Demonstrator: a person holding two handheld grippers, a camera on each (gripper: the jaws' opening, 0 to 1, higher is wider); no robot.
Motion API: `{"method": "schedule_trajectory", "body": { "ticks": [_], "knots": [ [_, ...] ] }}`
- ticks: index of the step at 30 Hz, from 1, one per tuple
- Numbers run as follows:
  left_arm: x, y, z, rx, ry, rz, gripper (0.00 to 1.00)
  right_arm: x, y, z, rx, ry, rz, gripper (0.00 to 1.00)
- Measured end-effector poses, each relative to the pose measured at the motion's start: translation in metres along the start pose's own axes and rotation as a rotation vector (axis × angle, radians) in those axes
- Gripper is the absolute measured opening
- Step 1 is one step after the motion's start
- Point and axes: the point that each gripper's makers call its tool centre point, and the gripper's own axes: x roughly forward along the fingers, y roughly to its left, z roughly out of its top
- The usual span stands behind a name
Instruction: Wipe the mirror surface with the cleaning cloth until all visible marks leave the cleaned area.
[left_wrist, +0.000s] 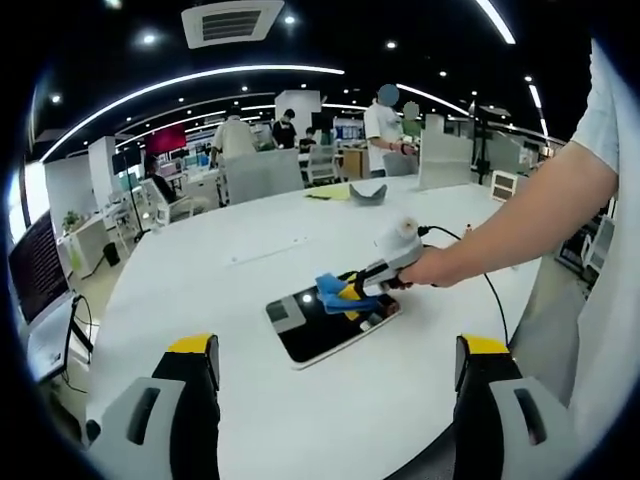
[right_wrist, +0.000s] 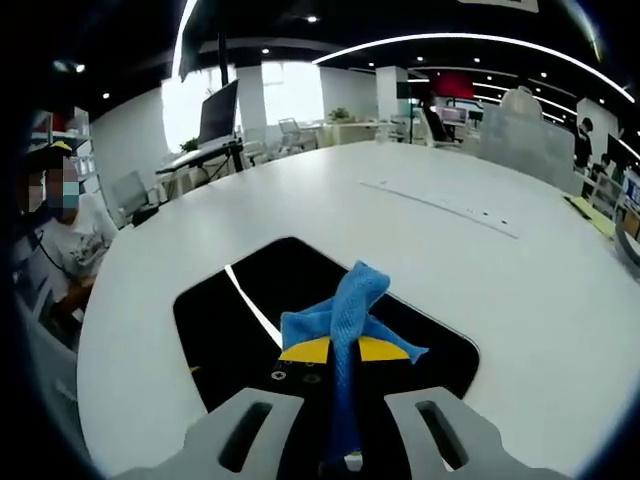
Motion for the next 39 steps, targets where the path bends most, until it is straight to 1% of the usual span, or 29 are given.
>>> {"method": "schedule_trajectory", "body": {
  "ticks": [3,12,15,21,31,39],
  "knots": [
    [0.000,-0.001,0.002,-0.005,-0.006,-0.004,0.99,-0.003,0.005,-0.002,-0.006,-0.003,0.007,0.03],
    [0.004,-0.006,0.007,0.024,-0.009,-0.017,0.99,-0.010,0.017,-0.006,-0.004,-0.006,0.012,0.03],
    [0.004,-0.008,0.010,0.030,-0.018,-0.024,0.99,-0.011,0.019,-0.008,-0.007,-0.008,0.015,0.03],
    [0.003,-0.009,0.009,0.041,-0.012,-0.028,0.99,-0.014,0.024,-0.013,-0.005,-0.011,0.014,0.03],
    [0.000,-0.008,0.010,0.051,-0.021,-0.025,0.99,-0.021,0.031,-0.020,0.014,-0.020,0.007,0.03],
    [-0.002,-0.013,0.011,0.068,-0.030,-0.032,0.99,-0.029,0.040,-0.024,0.020,-0.028,-0.002,0.03]
  ]
}}
